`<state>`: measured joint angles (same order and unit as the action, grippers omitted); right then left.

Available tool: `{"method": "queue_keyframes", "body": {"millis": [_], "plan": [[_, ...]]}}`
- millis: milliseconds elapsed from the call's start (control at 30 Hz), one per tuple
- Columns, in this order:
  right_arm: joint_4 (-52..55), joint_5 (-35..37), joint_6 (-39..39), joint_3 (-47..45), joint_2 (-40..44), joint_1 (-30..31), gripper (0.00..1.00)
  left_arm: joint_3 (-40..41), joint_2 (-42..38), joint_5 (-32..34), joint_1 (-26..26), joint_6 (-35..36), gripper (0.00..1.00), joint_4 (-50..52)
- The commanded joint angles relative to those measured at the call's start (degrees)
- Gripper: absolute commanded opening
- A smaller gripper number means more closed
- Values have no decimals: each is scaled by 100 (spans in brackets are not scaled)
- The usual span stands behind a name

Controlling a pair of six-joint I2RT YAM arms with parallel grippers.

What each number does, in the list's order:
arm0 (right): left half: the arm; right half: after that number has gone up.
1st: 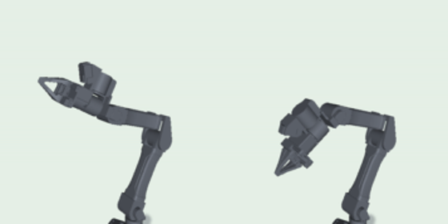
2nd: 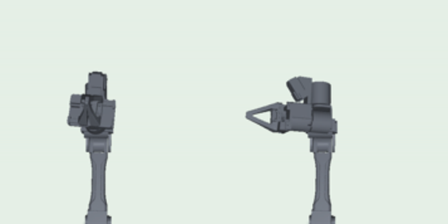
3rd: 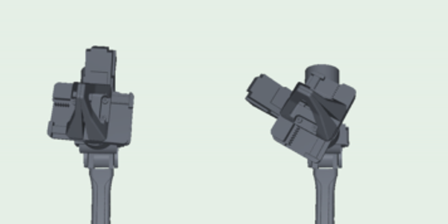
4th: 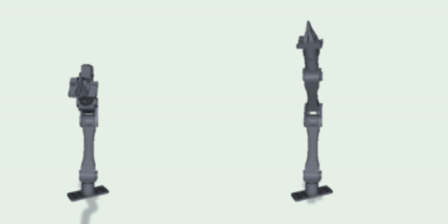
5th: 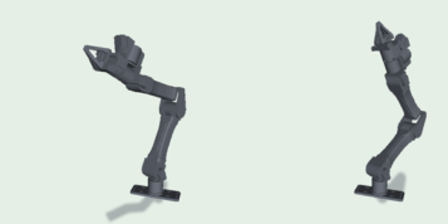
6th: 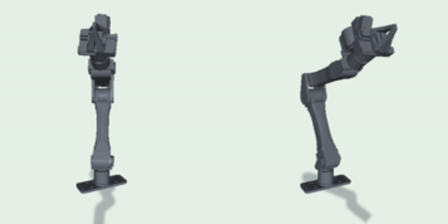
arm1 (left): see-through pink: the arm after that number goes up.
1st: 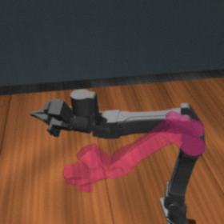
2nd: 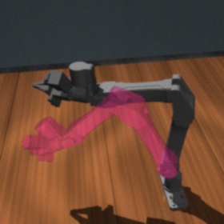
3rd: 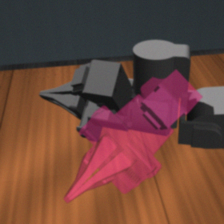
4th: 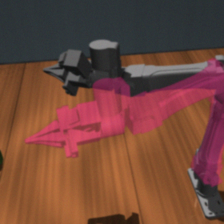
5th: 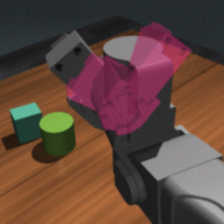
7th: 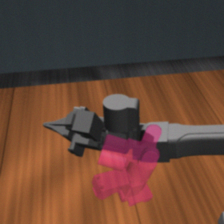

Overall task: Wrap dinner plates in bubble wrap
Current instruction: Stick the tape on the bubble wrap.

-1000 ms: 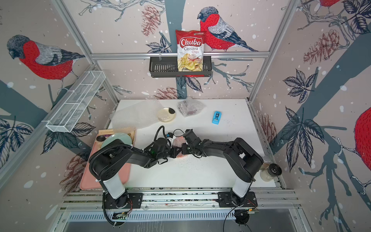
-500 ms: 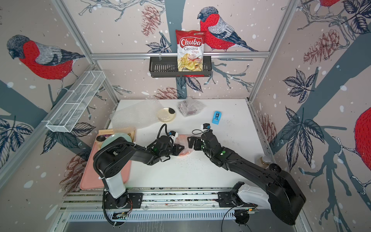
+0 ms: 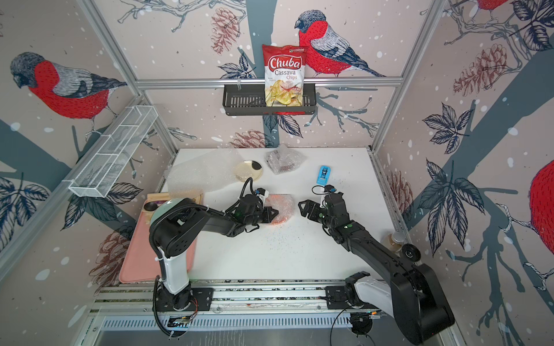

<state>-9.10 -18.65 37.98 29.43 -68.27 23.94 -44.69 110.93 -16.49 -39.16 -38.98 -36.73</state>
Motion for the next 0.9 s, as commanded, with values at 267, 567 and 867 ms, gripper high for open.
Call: {"method": "queue_keyframes", "body": {"millis": [267,567,867], "plan": [[516,-609,-425,627,-477,146,79,221,-131,554,73,211,0,1371],[1311,-427,-803,880,-27,-1,23,232,-204,844,297,328,0,1581],[-138,-1043,-16,954,-1243,86,27,-138,159,409,699,528,0,1233]]}}
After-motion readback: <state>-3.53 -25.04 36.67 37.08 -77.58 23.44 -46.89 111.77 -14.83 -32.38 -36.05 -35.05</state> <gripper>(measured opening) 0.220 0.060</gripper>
